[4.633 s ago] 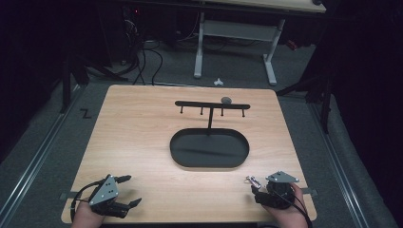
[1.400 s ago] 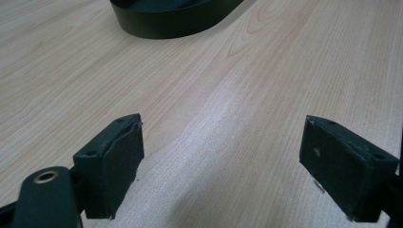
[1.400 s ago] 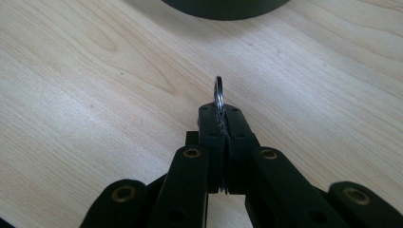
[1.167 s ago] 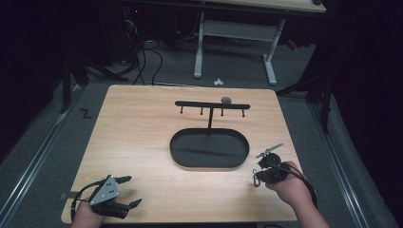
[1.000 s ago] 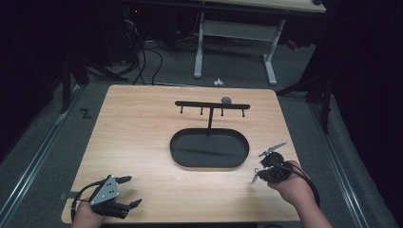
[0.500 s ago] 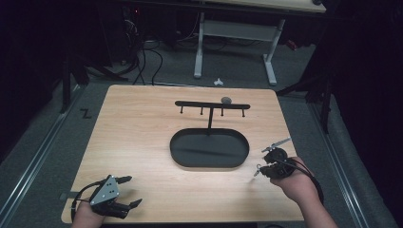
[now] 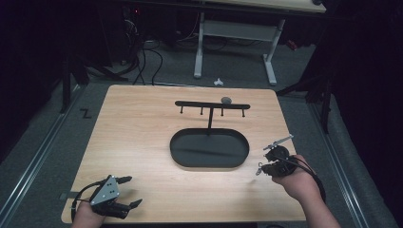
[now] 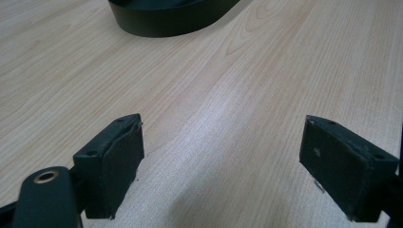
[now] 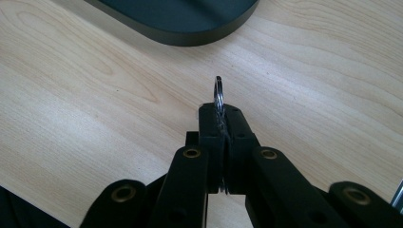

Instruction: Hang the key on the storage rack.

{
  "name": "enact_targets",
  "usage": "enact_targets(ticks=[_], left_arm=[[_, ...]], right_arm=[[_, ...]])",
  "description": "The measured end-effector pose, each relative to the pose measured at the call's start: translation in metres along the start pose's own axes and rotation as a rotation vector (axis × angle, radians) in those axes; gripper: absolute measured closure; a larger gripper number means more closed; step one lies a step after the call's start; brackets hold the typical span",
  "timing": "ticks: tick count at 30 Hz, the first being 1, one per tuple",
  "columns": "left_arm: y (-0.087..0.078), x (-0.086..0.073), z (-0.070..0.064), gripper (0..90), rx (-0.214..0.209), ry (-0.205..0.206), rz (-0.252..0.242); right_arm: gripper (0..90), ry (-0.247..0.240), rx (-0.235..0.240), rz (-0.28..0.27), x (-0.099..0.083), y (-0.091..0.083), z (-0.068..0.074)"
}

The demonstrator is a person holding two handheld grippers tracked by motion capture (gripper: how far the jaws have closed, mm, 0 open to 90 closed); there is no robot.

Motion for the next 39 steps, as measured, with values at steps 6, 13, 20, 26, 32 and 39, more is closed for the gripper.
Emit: enact_targets(ticks=[6,13,20,26,32,39], left_arm=[[0.000,0.000,0.000,15.3,0.000,0.000,0.001],[0.000,0.000,0.000,15.4,0.001,0.001,0.000],[0.000,0.000,0.000,15.4,-0.001,0.002,0.002],[0.000,0.000,0.000,15.3,-0.001,0.002,0.002],[0.000,0.000,0.000,15.3,-0.002,0.002,0.002],[0.000,0.000,0.000,15.4,-0.003,0.001,0.001]], right_arm=[[88.2,0.002,0.004,-0.013,0.004,-0.006,0.000],[88.2,0.000,0.002,-0.018,0.010,-0.011,0.002],[88.2,-0.006,0.007,-0.017,0.017,-0.012,0.005],[88.2,-0.012,0.011,-0.021,0.023,-0.013,0.008],[88.2,-0.014,0.017,-0.036,0.031,-0.014,0.011],[88.2,-0.019,0.025,-0.037,0.039,-0.011,0.015]])
Point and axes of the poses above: each handheld gripper's, and its own axes: y roughly forward along the jaws, x roughly out of its top, z roughly to its left, the point moved 1 cm from there along y, roughly forward along the jaws, and after that the axes turned 8 degrees about y, right-handed, at the moved point
